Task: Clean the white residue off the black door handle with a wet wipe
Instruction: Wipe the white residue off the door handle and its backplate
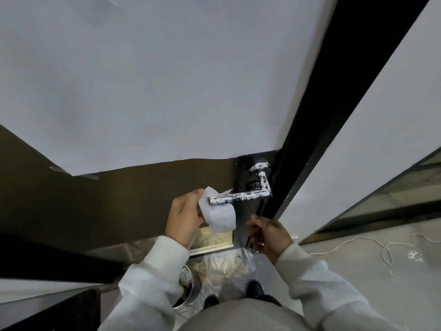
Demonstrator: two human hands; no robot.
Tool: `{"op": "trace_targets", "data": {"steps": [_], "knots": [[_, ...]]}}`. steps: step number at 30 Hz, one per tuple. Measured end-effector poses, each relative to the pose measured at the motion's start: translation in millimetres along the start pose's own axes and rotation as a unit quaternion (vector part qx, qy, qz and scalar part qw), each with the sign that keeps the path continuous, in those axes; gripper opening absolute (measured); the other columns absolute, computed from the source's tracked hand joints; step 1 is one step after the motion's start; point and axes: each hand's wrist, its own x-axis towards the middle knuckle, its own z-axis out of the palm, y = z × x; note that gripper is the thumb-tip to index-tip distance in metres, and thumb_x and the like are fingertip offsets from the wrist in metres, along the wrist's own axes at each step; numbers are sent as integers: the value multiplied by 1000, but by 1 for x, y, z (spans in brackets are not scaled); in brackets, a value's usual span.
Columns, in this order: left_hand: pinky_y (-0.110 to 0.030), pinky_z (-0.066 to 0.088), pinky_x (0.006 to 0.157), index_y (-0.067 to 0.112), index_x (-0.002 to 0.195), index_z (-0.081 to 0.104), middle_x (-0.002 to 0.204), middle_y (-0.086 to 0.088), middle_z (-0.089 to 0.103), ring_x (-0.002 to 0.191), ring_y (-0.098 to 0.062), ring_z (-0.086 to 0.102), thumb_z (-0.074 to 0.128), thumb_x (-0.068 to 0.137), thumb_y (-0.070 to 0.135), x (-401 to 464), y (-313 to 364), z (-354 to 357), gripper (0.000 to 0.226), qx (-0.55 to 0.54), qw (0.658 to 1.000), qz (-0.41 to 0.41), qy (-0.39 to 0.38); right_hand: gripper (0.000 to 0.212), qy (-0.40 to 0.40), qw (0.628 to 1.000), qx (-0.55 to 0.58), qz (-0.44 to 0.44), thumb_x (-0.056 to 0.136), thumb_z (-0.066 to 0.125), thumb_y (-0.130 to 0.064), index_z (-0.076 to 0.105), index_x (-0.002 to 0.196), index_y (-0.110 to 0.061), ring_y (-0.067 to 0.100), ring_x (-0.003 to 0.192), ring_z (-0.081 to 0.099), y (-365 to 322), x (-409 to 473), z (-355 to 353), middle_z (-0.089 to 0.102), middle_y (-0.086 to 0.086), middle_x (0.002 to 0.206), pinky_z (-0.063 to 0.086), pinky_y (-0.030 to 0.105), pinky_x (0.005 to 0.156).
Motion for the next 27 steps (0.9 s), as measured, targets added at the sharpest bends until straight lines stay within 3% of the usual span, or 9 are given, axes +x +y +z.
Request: {"op": "trace_targets", "data": {"steps": [3,7,10,12,15,19,22,27], "knots": [[-42,53,79,4,77,68,87,-20,67,82,-29,65,55,101,30,4,7,4,38,-14,999,-29,-13,26,6,1000,-11,0,95,63,-26,67,78,-7,14,40,44,0,-1,1,54,5,55,31,23,52],[-36,49,68,10,64,51,76,-15,50,73,-27,49,65,95,18,13,9,5,35,39,999,-24,-26,26,10,998,-30,-60,96,62,-19,68,73,-10,14,39,45,-8,-6,10,55,9,59,31,23,50],[-37,58,65,12,65,46,81,-17,50,73,-25,53,60,98,13,14,12,3,36,9,997,-64,-32,28,-9,976,-163,-144,93,60,-5,71,70,-16,14,46,54,-24,-18,11,65,10,64,42,23,51],[-43,61,72,11,73,50,89,-18,57,82,-29,60,56,100,13,10,14,2,28,-47,994,-97,-32,30,30,959,-204,-194,91,56,2,72,72,-17,17,53,60,-40,-27,2,70,9,66,49,27,56],[-45,62,69,9,81,59,78,-11,71,72,-23,70,53,102,13,6,13,2,22,-105,988,-116,6,28,90,950,-118,-275,92,49,6,71,86,-9,23,63,63,-67,-40,-11,71,14,77,55,29,59],[-40,62,70,3,77,63,91,-17,68,79,-27,68,61,96,8,6,7,-1,20,-73,993,-88,26,28,68,925,-141,-346,95,50,5,72,102,-10,22,78,70,-78,-45,-13,74,12,95,60,33,75],[-37,61,69,3,84,69,93,-18,68,87,-30,65,69,87,3,3,-2,0,3,-69,994,-69,42,28,61,925,-134,-351,96,51,5,74,98,-11,20,78,69,-78,-46,-12,74,12,95,60,32,77],[-41,60,82,6,105,75,109,-20,74,99,-29,69,74,79,10,-2,-14,4,26,-67,996,-44,39,24,47,925,-146,-347,97,54,-1,76,97,-12,22,80,73,-79,-47,-16,75,9,89,60,34,78]]}}
